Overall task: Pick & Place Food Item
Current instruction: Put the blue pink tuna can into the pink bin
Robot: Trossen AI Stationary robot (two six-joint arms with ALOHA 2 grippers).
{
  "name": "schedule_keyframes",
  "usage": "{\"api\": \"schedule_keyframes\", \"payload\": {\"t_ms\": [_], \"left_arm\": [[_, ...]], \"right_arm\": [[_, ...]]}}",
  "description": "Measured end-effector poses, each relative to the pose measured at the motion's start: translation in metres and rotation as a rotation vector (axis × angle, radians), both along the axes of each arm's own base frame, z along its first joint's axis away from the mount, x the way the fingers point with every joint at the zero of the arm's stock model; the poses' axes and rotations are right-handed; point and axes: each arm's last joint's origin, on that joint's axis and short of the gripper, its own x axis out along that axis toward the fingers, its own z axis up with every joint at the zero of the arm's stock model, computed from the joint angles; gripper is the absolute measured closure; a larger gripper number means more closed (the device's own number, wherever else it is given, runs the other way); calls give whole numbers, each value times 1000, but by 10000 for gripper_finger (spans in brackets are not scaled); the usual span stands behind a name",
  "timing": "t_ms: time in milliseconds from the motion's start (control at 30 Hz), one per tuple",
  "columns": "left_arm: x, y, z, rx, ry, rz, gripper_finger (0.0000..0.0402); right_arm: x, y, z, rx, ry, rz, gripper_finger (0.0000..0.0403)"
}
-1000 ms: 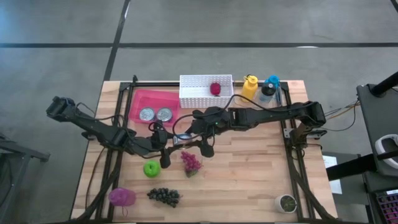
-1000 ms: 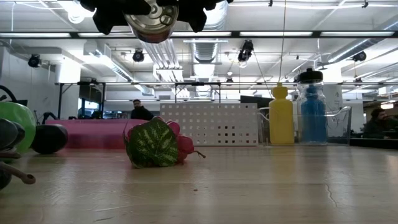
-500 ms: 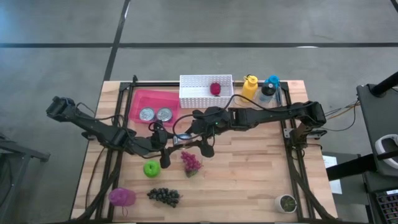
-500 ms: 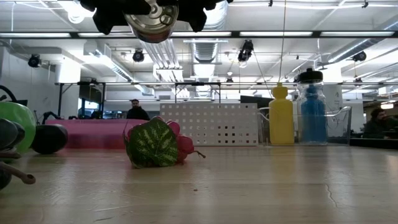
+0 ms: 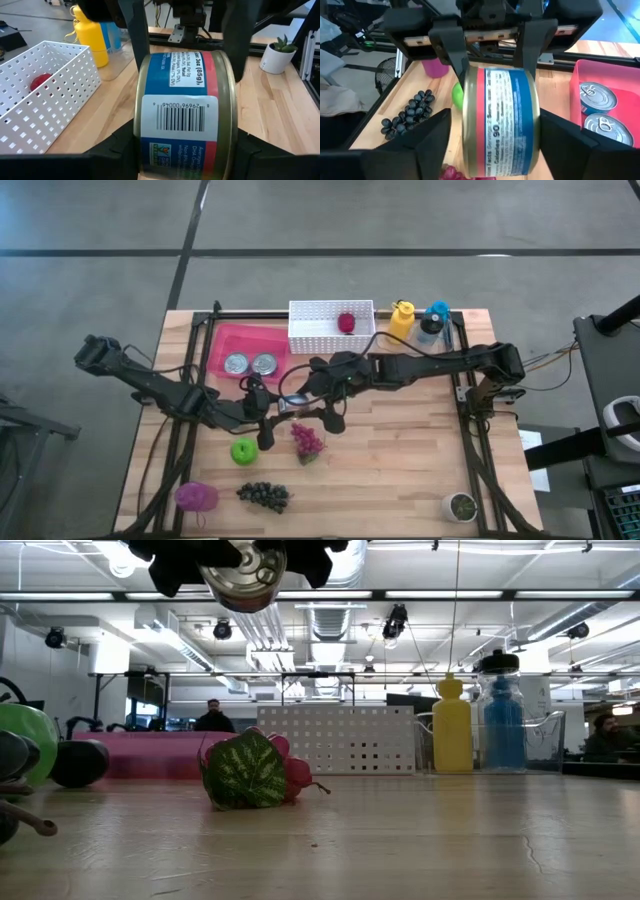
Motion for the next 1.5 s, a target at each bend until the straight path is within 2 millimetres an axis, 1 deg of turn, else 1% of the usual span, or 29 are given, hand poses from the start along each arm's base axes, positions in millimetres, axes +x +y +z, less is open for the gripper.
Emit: {"api": "schedule_keyframes", "payload": {"t_ms": [200,433,633,833,1000,1067,1200,1500], "left_arm": [[0,0,0,1,2,2,216],[0,0,0,0,-2,2,216],[0,1,0,3,2,7,216],[0,0,0,-2,-1,6,216],[-2,2,2,-16,-5,15,216],[-4,4,3,-24,-4,25,216],[-11,14,5,-50,17,77,216],[-36,49,9,-129,85,260,216]], "right_arm": [[0,0,1,0,-1,0,99],[-3,0,5,1,-12,0,83],[-13,0,22,-5,-62,8,81],[-25,-1,40,-7,-100,9,91],[-40,1,55,-8,-111,14,99],[-44,4,58,-11,-107,24,102],[-47,10,58,-15,-102,40,107],[-49,18,57,-35,-95,71,110]]}}
